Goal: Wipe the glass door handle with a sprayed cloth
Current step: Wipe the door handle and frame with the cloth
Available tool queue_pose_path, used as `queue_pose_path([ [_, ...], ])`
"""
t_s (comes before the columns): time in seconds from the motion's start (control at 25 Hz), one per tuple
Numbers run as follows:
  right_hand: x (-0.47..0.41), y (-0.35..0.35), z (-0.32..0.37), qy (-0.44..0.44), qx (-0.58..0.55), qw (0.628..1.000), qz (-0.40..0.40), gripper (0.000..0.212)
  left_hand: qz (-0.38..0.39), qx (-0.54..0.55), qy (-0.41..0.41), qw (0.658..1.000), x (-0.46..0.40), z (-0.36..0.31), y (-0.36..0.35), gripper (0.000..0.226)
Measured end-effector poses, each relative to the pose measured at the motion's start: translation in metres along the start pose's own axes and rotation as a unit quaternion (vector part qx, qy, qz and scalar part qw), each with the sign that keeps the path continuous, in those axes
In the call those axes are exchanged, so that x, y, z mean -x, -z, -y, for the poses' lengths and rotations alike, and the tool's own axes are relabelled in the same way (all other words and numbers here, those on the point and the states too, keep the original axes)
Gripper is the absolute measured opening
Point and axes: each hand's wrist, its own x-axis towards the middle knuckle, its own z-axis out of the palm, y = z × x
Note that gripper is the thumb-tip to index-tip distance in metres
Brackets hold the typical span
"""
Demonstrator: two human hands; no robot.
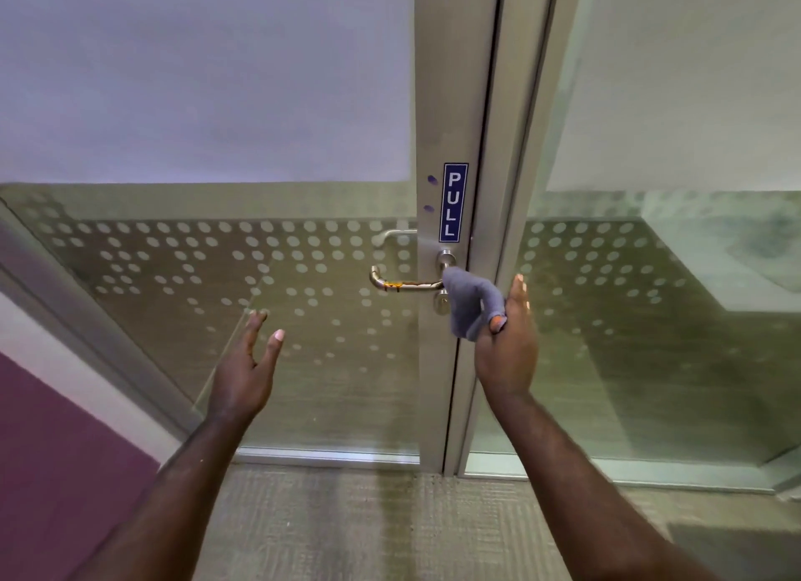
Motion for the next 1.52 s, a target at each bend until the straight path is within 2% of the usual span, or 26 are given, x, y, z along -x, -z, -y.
queue_pose_path([
  [0.12, -0.015, -0.015, 0.000, -0.144, -0.103, 0.983, -0.054, 0.061, -0.012, -0.003, -0.001, 1.000, -0.025, -0.003, -0.004, 0.054],
  [0.2, -0.016, -0.021, 0.000, -0.165, -0.115, 0.975, -0.092, 0.059, -0.014, -0.019, -0.013, 1.000, -0.037, -0.005, -0.010, 0.056],
  [0.32, -0.014, -0.030, 0.009, -0.151, -0.104, 0.975, -0.123, 0.057, -0.017, -0.077, -0.057, 0.995, -0.055, -0.008, -0.020, 0.063],
  [0.48, -0.004, -0.057, 0.031, -0.091, -0.067, 0.990, -0.080, 0.057, -0.009, -0.180, -0.148, 0.972, -0.089, -0.013, -0.038, 0.068],
  [0.6, 0.002, -0.077, 0.045, -0.044, -0.039, 0.996, -0.065, 0.054, 0.016, -0.213, -0.196, 0.957, -0.112, -0.010, -0.047, 0.067],
  [0.76, 0.000, -0.088, 0.048, -0.045, -0.012, 0.996, -0.075, 0.055, 0.013, -0.241, -0.229, 0.943, -0.127, 0.002, -0.053, 0.067],
  [0.92, -0.008, -0.089, 0.045, -0.026, 0.034, 0.998, -0.040, 0.055, 0.005, -0.249, -0.261, 0.933, -0.135, 0.013, -0.058, 0.070],
  [1.12, -0.016, -0.088, 0.044, -0.062, 0.051, 0.996, 0.025, 0.076, -0.015, -0.224, -0.270, 0.936, -0.139, 0.023, -0.072, 0.073],
  [1.24, -0.011, -0.089, 0.047, -0.065, 0.057, 0.995, 0.039, 0.080, -0.028, -0.206, -0.285, 0.936, -0.141, 0.027, -0.080, 0.077],
  [1.36, -0.006, -0.094, 0.054, -0.081, 0.087, 0.990, 0.072, 0.100, -0.031, -0.187, -0.286, 0.939, -0.143, 0.030, -0.084, 0.077],
  [1.52, -0.010, -0.102, 0.060, -0.116, 0.073, 0.989, 0.049, 0.107, -0.029, -0.181, -0.293, 0.938, -0.143, 0.030, -0.084, 0.074],
])
